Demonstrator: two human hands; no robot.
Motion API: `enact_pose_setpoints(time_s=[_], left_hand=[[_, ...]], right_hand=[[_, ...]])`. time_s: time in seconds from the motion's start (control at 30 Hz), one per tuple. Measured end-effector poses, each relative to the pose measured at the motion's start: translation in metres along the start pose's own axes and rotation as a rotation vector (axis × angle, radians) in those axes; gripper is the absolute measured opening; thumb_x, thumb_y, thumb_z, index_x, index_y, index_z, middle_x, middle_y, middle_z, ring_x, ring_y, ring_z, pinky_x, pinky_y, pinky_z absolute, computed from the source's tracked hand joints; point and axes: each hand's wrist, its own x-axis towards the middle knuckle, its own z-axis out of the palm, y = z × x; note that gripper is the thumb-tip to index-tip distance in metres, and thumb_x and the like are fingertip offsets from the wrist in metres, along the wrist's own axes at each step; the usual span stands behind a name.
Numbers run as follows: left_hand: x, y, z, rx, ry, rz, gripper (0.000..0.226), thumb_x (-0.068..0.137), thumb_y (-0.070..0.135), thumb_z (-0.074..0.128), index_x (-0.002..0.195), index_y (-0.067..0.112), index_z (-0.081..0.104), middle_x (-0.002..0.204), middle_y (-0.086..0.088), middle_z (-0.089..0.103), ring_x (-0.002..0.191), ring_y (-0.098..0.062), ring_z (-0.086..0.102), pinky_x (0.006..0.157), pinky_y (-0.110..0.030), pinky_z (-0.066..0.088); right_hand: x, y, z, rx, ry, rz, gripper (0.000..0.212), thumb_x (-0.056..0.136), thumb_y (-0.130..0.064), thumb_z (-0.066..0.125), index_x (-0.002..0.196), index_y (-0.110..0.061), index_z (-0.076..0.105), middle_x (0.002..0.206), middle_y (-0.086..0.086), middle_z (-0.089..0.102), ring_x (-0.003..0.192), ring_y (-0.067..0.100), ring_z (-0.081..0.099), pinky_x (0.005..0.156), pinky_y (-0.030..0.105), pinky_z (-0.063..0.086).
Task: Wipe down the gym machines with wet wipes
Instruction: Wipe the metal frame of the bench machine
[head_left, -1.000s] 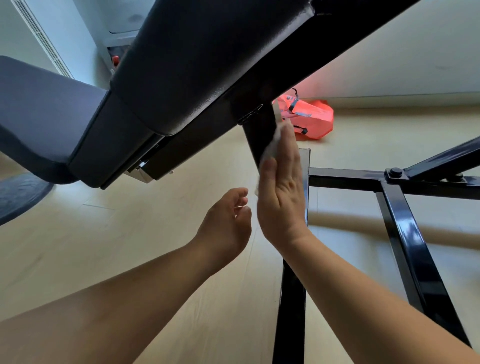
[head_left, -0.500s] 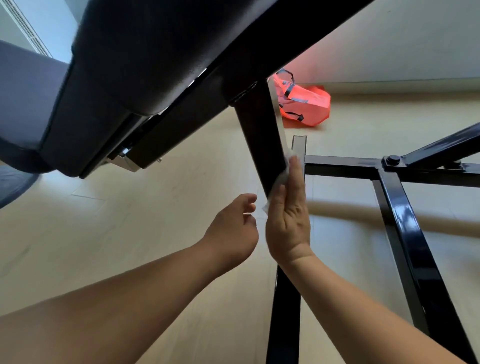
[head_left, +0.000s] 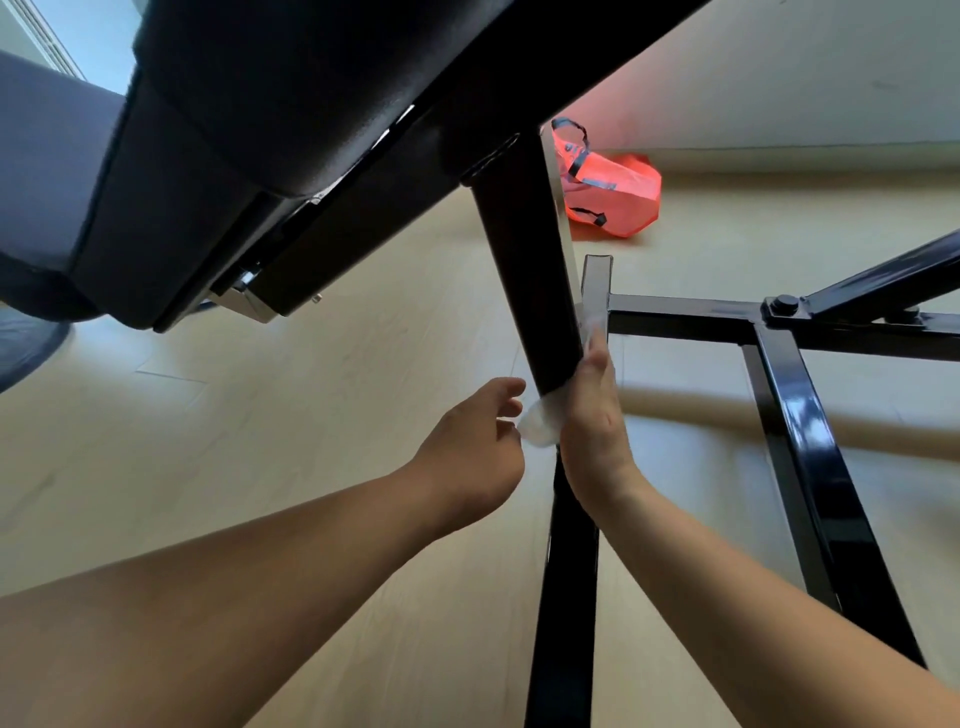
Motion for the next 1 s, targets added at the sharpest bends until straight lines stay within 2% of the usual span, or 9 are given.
enact_pose_setpoints(time_s=[0.13,0.23,0.4,0.47,0.57,0.67,0.77,0.9,1.0], left_hand=[[-0.002,0.001,-0.003,0.008,-0.004,-0.008,0.052,0.104,0.012,0.046,0.152,0.031,0.040,0.143,0.007,0.055,0.128,-0.013,0.055,0.114,-0.036,0.044],[-0.007,0.000,-0.007,0.014,-0.010,-0.005,0.050,0.105,0.014,0.045,0.152,0.032,0.040,0.142,0.009,0.054,0.127,-0.010,0.054,0.113,-0.034,0.044],[-0.012,-0.001,-0.011,0.042,-0.051,-0.002,0.048,0.106,0.017,0.047,0.152,0.028,0.042,0.146,0.008,0.053,0.133,-0.013,0.052,0.114,-0.033,0.042],[-0.016,0.004,-0.010,0.037,-0.063,0.012,0.044,0.105,0.020,0.050,0.149,0.024,0.048,0.146,0.006,0.056,0.133,-0.012,0.053,0.112,-0.029,0.041],[-0.022,0.018,-0.006,-0.040,-0.057,0.048,0.035,0.103,0.034,0.058,0.136,0.025,0.061,0.130,0.010,0.064,0.118,-0.009,0.061,0.102,-0.027,0.047],[-0.027,0.039,-0.005,-0.423,-0.130,-0.086,0.025,0.103,0.053,0.050,0.111,0.037,0.067,0.107,0.014,0.070,0.103,-0.012,0.070,0.094,-0.032,0.058],[-0.031,0.052,-0.003,-0.730,-0.256,-0.247,0.044,0.102,0.060,0.048,0.119,0.027,0.070,0.111,0.000,0.076,0.107,-0.022,0.073,0.095,-0.041,0.059],[-0.038,0.056,-0.001,-0.775,-0.090,-0.368,0.036,0.108,0.042,0.046,0.120,0.018,0.069,0.111,-0.005,0.076,0.104,-0.022,0.073,0.096,-0.040,0.059],[-0.037,0.054,-0.006,-0.727,0.002,-0.372,0.030,0.110,0.034,0.043,0.111,0.018,0.069,0.105,-0.007,0.075,0.100,-0.023,0.073,0.093,-0.041,0.061]], right_hand=[[-0.003,-0.012,0.002,-0.016,0.040,-0.142,0.063,0.102,-0.060,0.018,0.161,-0.039,0.023,0.162,-0.028,0.025,0.152,-0.007,0.019,0.126,0.024,0.018],[-0.019,0.023,-0.019,-0.191,-0.022,0.071,0.062,0.099,-0.067,0.012,0.159,-0.053,0.017,0.165,-0.018,0.032,0.150,0.013,0.035,0.120,0.037,0.032],[-0.033,0.040,-0.050,-0.473,-0.084,0.142,0.051,0.110,-0.045,0.017,0.159,-0.044,0.030,0.145,0.001,0.060,0.133,0.030,0.054,0.094,0.030,0.039],[-0.041,0.023,-0.050,-0.477,-0.045,0.052,0.049,0.109,-0.041,0.022,0.154,-0.045,0.040,0.134,-0.002,0.066,0.126,0.021,0.058,0.089,0.024,0.038],[-0.053,-0.010,-0.048,-0.309,-0.058,-0.117,0.050,0.106,-0.043,0.025,0.150,-0.042,0.049,0.150,-0.022,0.051,0.137,-0.009,0.042,0.109,0.006,0.031],[-0.063,-0.024,-0.056,-0.239,-0.143,-0.229,0.054,0.106,-0.047,0.026,0.151,-0.033,0.051,0.155,-0.015,0.049,0.146,-0.005,0.037,0.121,0.022,0.030],[-0.071,-0.024,-0.056,-0.387,-0.304,-0.347,0.058,0.106,-0.046,0.029,0.160,-0.026,0.037,0.165,-0.010,0.035,0.152,0.002,0.028,0.124,0.037,0.032],[-0.072,-0.031,-0.044,-0.352,-0.483,-0.362,0.052,0.105,-0.039,0.042,0.154,-0.022,0.046,0.160,-0.010,0.042,0.152,0.013,0.034,0.120,0.046,0.036],[-0.067,-0.045,-0.045,-0.318,-0.426,-0.418,0.043,0.100,-0.034,0.055,0.142,-0.025,0.062,0.147,-0.016,0.057,0.136,0.006,0.053,0.109,0.034,0.049]])
